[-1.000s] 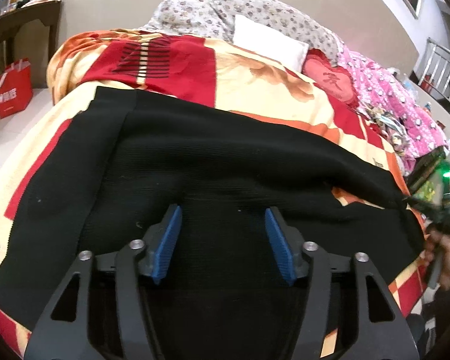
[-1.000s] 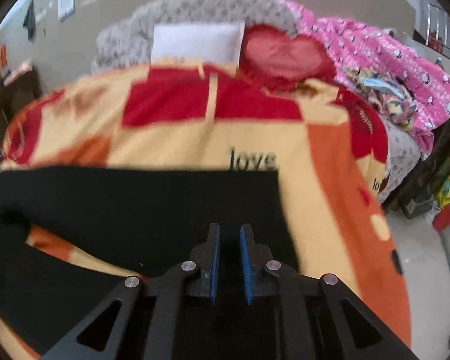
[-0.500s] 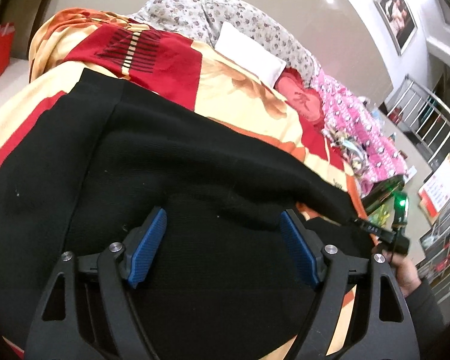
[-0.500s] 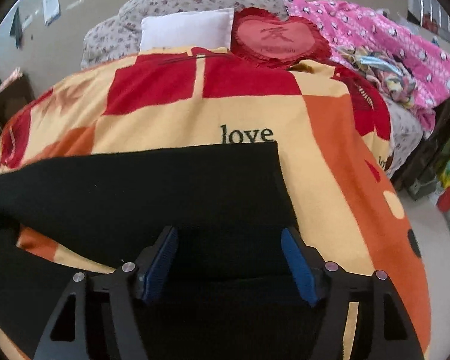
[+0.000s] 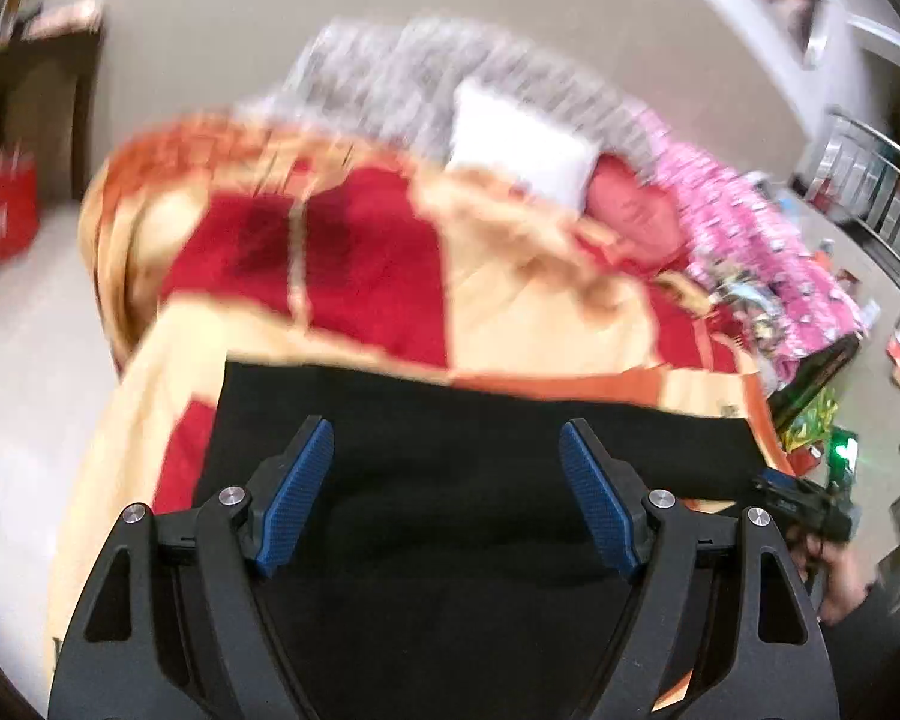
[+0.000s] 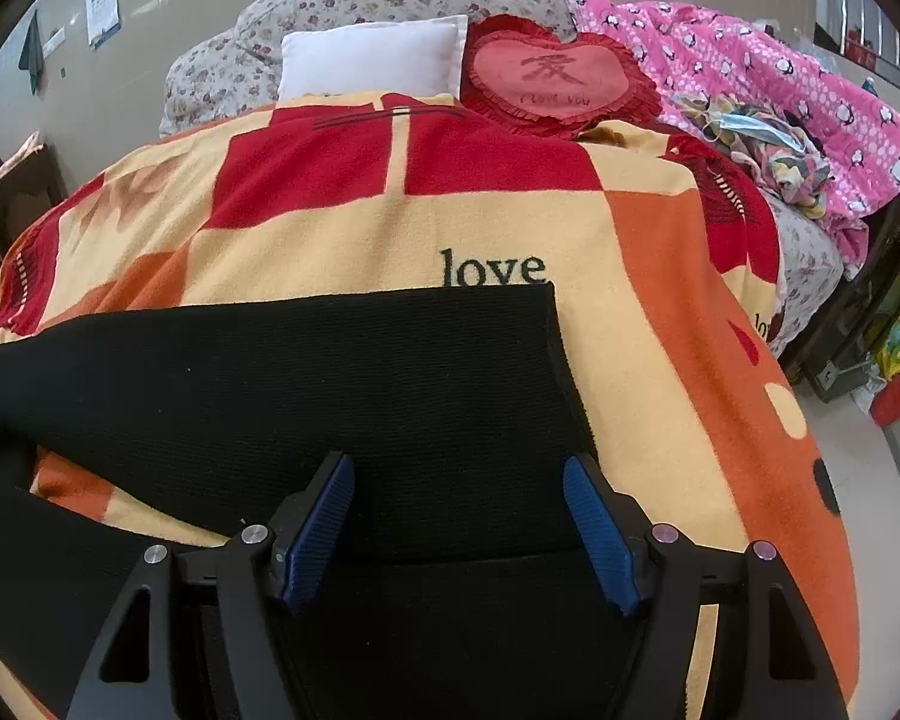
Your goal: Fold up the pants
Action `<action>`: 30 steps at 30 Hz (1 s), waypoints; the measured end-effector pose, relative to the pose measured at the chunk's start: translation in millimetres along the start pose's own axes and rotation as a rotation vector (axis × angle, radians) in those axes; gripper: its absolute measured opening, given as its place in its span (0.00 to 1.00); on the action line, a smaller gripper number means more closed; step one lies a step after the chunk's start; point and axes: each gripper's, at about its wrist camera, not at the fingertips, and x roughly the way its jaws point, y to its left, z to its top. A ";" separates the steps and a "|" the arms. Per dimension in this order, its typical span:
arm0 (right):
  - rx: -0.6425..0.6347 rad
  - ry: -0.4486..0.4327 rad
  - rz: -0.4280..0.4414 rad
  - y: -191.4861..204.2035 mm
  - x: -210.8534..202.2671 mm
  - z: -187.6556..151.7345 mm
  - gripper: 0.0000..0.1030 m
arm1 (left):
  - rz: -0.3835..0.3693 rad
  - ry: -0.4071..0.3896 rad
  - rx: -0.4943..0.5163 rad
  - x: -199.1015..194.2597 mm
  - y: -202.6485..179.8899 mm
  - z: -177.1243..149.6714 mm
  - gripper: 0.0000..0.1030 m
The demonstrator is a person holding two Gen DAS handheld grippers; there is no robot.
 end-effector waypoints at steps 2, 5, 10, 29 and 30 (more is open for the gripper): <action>0.000 0.000 0.000 -0.1 0.0 0.1 0.68 | -0.022 0.094 -0.022 25.5 10.7 -0.7 0.76; 0.001 0.000 0.001 -0.1 0.1 0.1 0.68 | 0.047 0.140 -0.024 43.4 22.0 -6.8 0.76; 0.002 0.001 0.001 0.0 0.0 0.1 0.68 | 0.007 0.180 -0.052 43.0 40.6 -6.1 0.75; 0.001 0.002 -0.002 0.2 0.0 0.5 0.68 | 0.083 0.233 0.504 63.0 76.5 40.0 0.55; 0.001 0.002 -0.002 0.3 0.1 0.6 0.68 | 0.080 0.243 0.516 65.8 76.7 38.9 0.53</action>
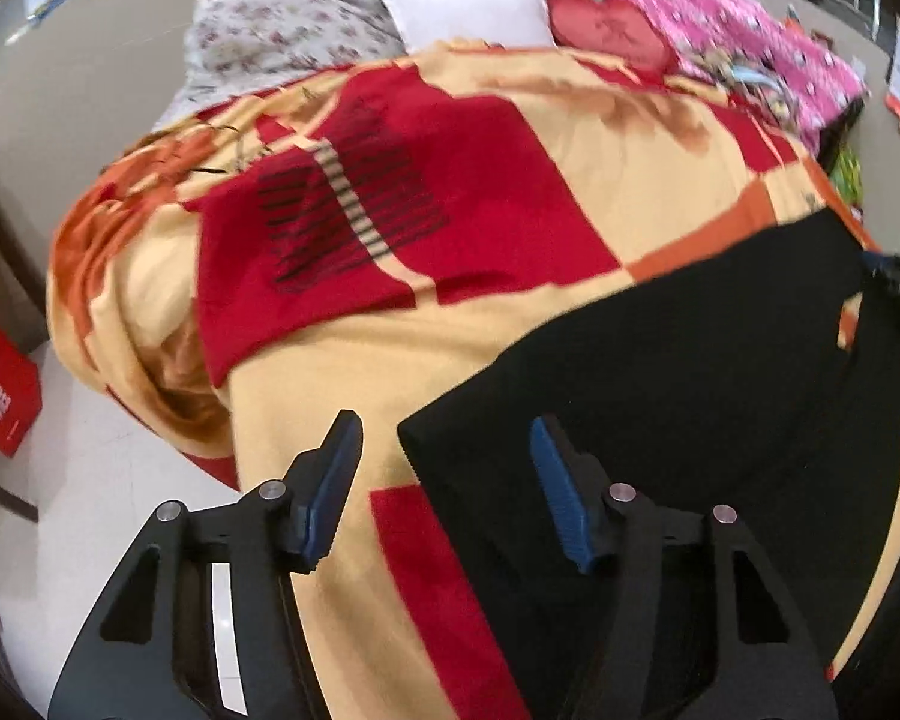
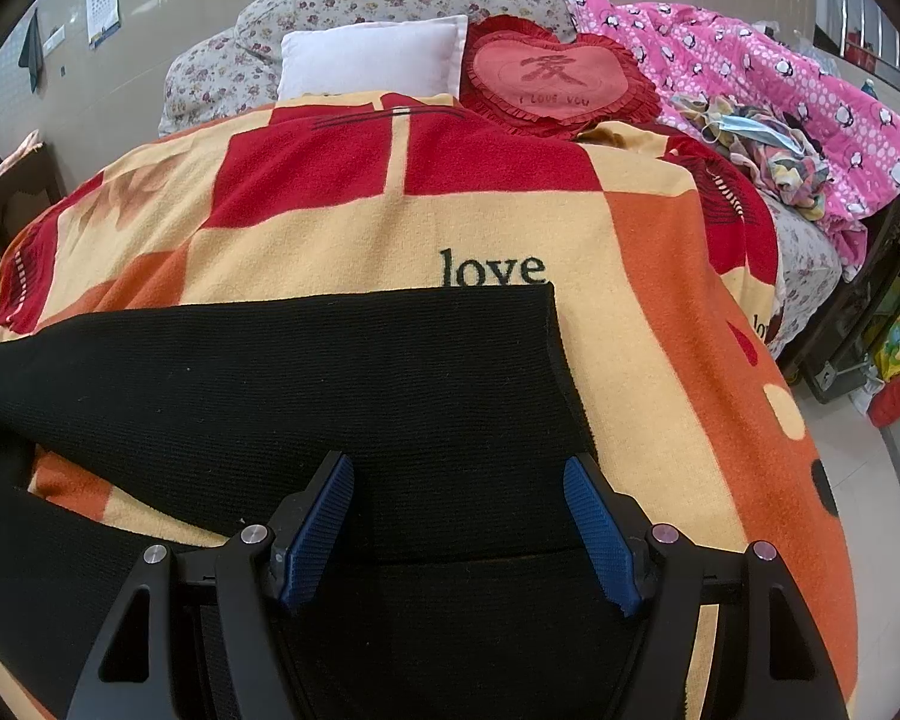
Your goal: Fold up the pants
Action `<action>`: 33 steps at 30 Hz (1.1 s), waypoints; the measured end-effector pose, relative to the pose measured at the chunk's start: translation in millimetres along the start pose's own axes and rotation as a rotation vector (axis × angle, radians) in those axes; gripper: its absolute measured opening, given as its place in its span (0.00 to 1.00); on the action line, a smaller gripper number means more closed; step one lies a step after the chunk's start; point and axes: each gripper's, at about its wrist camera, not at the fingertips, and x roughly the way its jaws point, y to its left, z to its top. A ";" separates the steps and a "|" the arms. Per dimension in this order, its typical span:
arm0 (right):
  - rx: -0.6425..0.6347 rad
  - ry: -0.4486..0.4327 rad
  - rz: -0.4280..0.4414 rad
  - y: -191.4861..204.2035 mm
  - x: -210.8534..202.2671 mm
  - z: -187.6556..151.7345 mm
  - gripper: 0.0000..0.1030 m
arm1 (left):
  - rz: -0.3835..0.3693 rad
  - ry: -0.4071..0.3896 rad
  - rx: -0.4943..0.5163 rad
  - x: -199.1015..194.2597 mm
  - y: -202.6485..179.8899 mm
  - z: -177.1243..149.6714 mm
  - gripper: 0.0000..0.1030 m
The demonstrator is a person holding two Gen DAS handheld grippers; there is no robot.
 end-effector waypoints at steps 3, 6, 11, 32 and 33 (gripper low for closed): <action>0.000 0.000 -0.001 -0.1 -0.1 0.0 0.68 | -0.017 0.009 -0.001 8.9 6.2 3.5 0.53; 0.000 0.000 0.000 -0.2 0.0 0.0 0.68 | -0.066 0.006 -0.026 12.8 11.5 4.7 0.52; 0.000 0.001 -0.002 -0.1 0.0 -0.1 0.68 | -0.102 0.002 -0.027 13.7 6.3 4.7 0.24; 0.236 -0.024 0.094 -75.8 -40.1 54.3 0.53 | 0.159 -0.138 -0.024 -68.9 -67.2 9.0 0.05; 0.256 0.013 0.114 -82.1 -35.8 61.6 0.53 | 0.157 -0.143 -0.036 -69.9 -68.0 9.4 0.05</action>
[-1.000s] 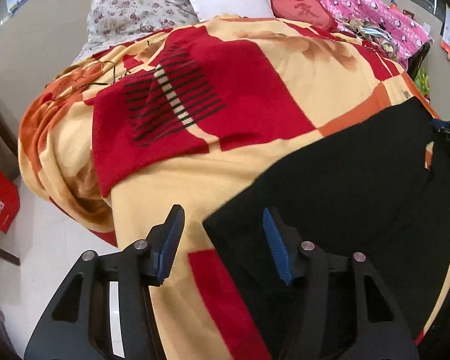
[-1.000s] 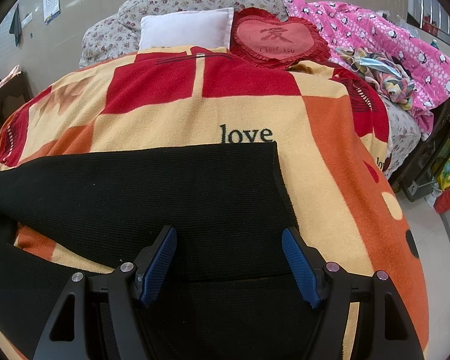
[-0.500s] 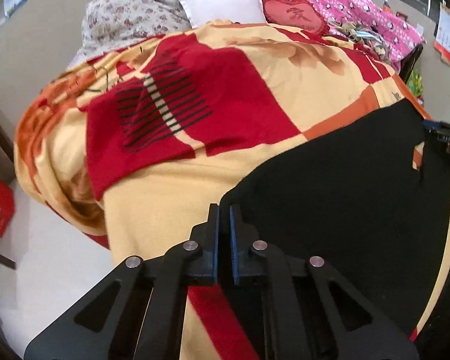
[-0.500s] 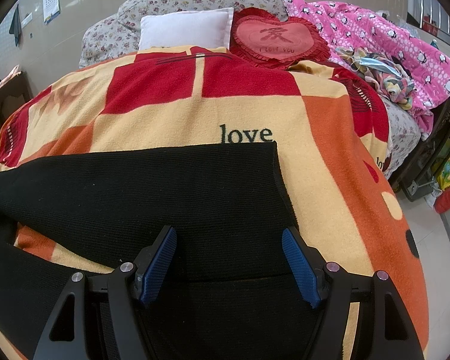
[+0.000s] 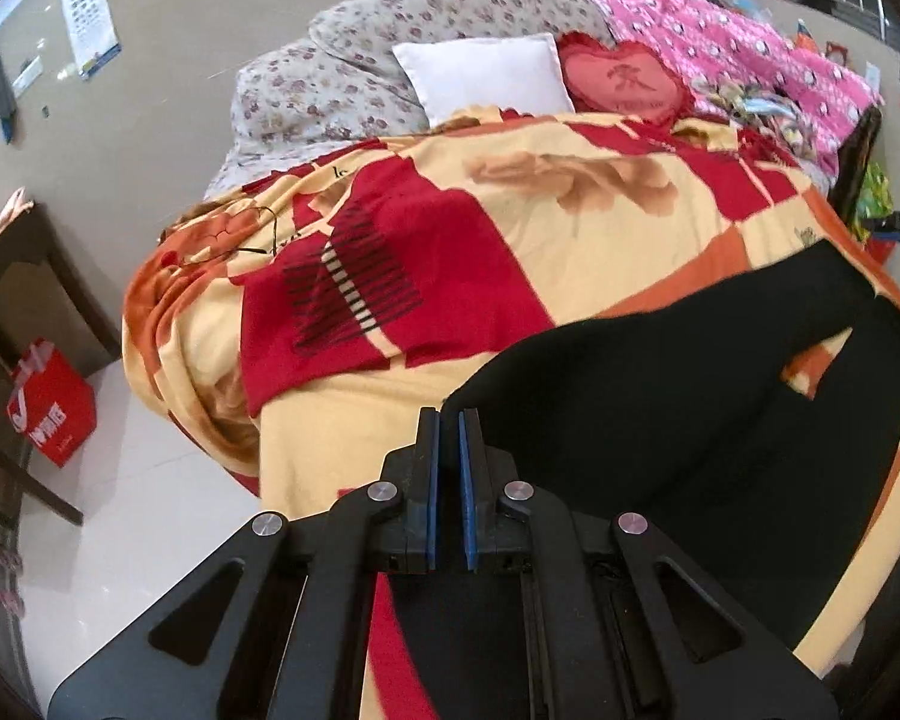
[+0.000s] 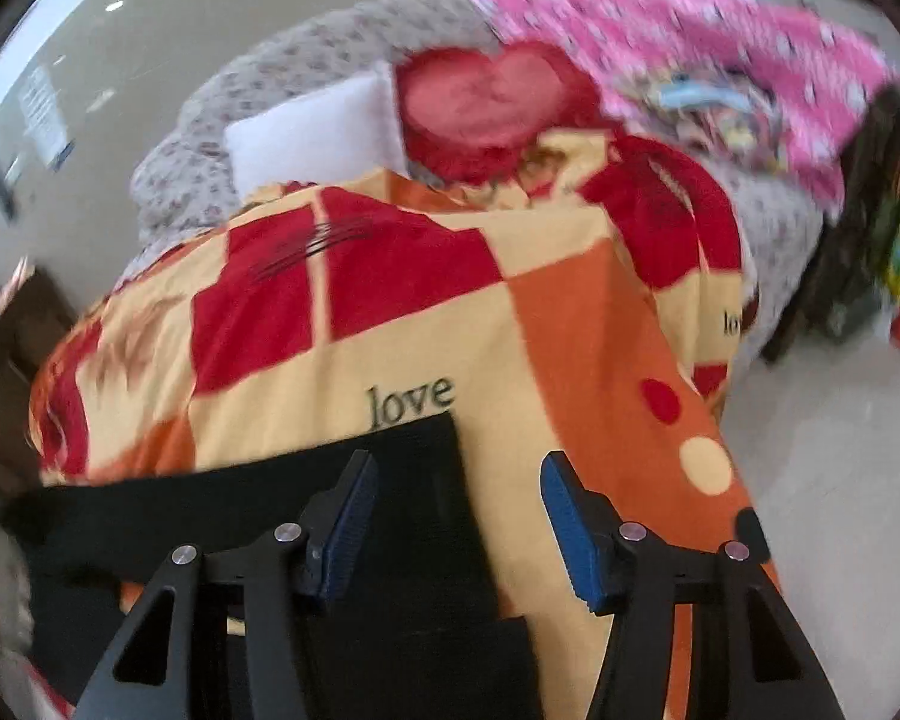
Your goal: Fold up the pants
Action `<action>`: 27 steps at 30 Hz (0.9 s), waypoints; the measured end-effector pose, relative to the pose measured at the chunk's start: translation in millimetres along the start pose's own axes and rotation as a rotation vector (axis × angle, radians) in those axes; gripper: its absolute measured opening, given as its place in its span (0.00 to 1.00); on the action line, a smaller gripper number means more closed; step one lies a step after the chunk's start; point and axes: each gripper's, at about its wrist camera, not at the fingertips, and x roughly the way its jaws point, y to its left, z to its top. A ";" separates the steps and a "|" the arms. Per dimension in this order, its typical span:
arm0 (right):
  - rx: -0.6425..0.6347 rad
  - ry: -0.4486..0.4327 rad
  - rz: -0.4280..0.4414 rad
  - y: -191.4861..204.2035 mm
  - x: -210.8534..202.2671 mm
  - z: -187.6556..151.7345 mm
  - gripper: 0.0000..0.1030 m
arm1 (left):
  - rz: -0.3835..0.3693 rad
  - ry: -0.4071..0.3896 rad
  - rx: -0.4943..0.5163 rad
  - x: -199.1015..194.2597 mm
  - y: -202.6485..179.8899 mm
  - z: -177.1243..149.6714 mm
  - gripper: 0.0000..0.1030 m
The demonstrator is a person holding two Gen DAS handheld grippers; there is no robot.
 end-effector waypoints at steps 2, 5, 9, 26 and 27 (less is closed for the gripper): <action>0.004 0.067 0.049 -4.8 13.8 13.5 0.52 | 0.002 -0.005 -0.028 -1.4 -0.7 1.8 0.05; 0.024 0.109 0.078 -3.6 34.1 23.4 0.45 | 0.004 -0.007 -0.066 -3.4 4.4 1.7 0.05; 0.031 0.157 0.067 0.2 59.7 28.6 0.39 | -0.002 -0.018 -0.138 -6.6 19.6 -2.7 0.05; -0.147 0.010 0.093 21.0 43.0 40.9 0.05 | -0.040 -0.088 -0.205 -23.4 31.7 1.6 0.04; -0.162 -0.015 0.094 21.9 35.8 41.9 0.05 | -0.042 -0.097 -0.199 -28.3 30.4 0.7 0.05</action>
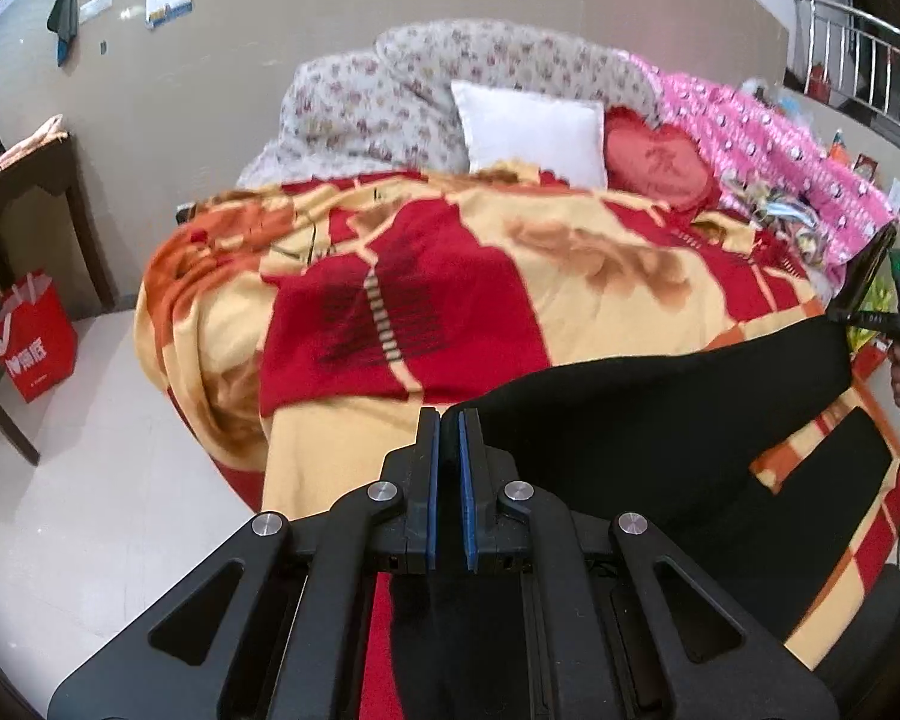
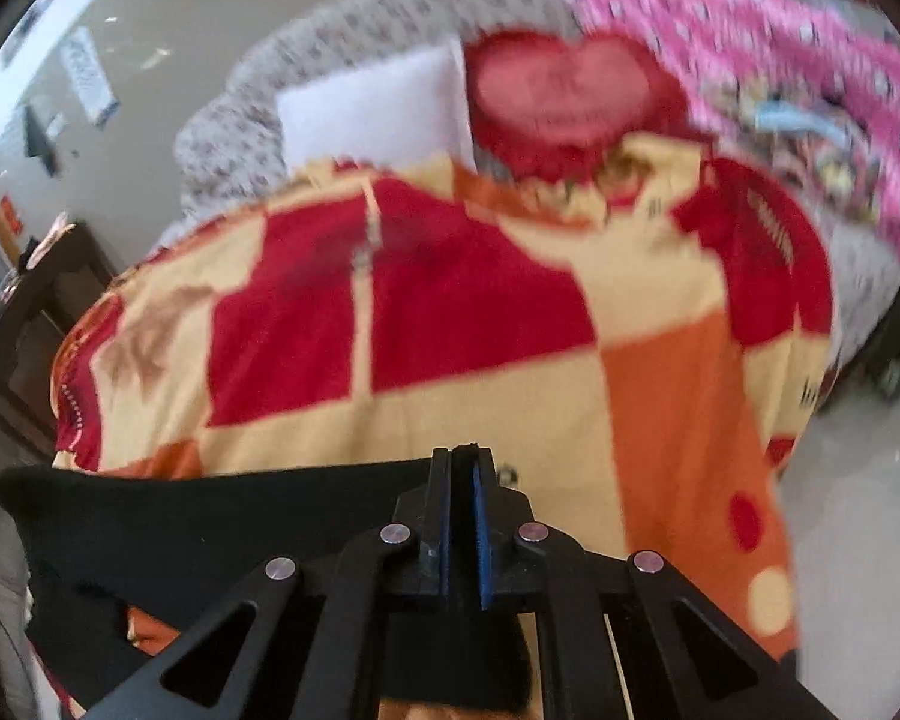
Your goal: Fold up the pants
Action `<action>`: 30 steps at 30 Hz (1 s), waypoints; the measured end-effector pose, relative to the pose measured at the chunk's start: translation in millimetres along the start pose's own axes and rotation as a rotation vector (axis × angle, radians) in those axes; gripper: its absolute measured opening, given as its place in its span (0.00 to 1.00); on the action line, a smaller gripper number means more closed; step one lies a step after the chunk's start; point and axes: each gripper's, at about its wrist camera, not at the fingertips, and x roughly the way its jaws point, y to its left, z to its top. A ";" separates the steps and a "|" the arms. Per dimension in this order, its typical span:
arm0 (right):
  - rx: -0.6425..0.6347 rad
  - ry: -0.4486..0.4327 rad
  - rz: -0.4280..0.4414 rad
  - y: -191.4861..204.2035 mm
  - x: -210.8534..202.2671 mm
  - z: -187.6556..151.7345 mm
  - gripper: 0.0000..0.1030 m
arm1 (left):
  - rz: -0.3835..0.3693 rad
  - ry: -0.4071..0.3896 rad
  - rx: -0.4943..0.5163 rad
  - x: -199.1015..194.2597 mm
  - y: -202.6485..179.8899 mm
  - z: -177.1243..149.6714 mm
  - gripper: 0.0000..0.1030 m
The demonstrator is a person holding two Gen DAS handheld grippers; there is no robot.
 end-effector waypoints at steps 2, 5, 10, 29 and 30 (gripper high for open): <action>-0.032 -0.005 0.005 2.3 -4.3 -6.4 0.05 | -0.006 0.020 0.005 0.3 -1.2 -6.5 0.05; -0.061 -0.010 -0.006 -0.3 -8.7 -32.0 0.05 | -0.013 0.073 0.016 2.5 -6.0 -30.6 0.05; -0.085 -0.050 0.009 -0.8 -42.1 -72.8 0.05 | -0.025 0.088 0.032 -16.5 -14.6 -60.3 0.05; -0.214 0.005 -0.047 5.8 -120.5 -196.6 0.09 | -0.057 0.220 -0.115 -71.4 -0.8 -166.0 0.20; -0.212 -0.002 -0.061 7.1 -123.9 -200.8 0.11 | -0.049 0.215 -0.124 -74.9 -1.6 -167.5 0.25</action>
